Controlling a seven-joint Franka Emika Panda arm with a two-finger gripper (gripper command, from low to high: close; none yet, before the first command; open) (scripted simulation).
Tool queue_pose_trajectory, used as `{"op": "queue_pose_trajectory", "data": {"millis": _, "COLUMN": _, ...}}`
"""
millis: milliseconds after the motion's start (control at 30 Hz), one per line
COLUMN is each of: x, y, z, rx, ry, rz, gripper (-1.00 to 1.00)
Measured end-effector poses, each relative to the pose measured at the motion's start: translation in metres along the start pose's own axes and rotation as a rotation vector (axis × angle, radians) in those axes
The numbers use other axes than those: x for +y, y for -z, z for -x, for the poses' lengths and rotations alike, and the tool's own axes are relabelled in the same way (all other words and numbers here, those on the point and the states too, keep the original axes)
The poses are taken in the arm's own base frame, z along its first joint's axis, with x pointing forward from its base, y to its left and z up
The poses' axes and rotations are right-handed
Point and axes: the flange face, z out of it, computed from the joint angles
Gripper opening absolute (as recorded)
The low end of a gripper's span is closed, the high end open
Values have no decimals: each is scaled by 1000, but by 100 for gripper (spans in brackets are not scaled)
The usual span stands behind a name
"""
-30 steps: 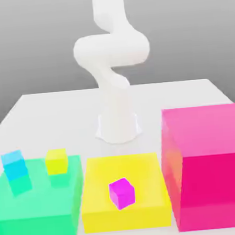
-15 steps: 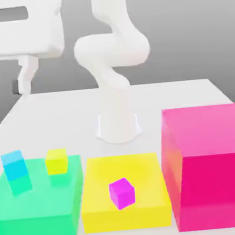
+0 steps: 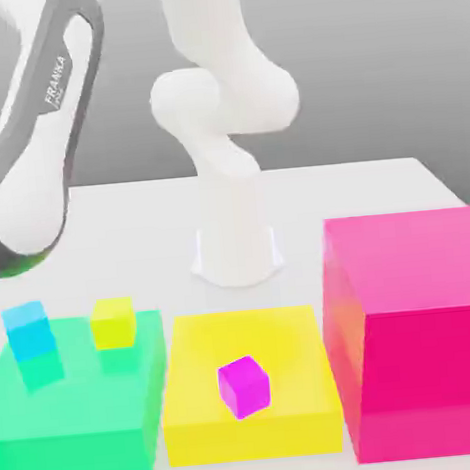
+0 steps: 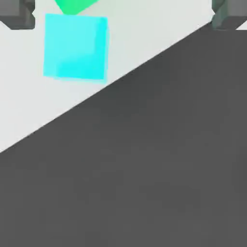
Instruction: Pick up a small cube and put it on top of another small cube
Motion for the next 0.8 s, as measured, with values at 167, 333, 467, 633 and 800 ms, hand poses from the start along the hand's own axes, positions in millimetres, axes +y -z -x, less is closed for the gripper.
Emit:
{"op": "queue_pose_trajectory", "data": {"millis": 167, "x": 9, "y": -79, "z": -6, "rx": -13, "ry": -16, "rz": 18, "gripper": -100}}
{"op": "queue_pose_trajectory", "data": {"millis": 333, "x": 9, "y": -79, "z": -6, "rx": -15, "ry": -17, "rz": 16, "gripper": -100}}
{"op": "queue_pose_trajectory", "data": {"millis": 467, "x": 8, "y": -53, "z": -7, "rx": -15, "ry": -17, "rz": 17, "gripper": -100}}
{"op": "queue_pose_trajectory", "data": {"millis": 633, "x": -10, "y": 7, "z": 45, "rx": -36, "ry": 1, "rz": 0, "gripper": -100}}
{"op": "queue_pose_trajectory", "data": {"millis": 800, "x": -24, "y": 48, "z": 137, "rx": -59, "ry": 41, "rz": -13, "gripper": -100}}
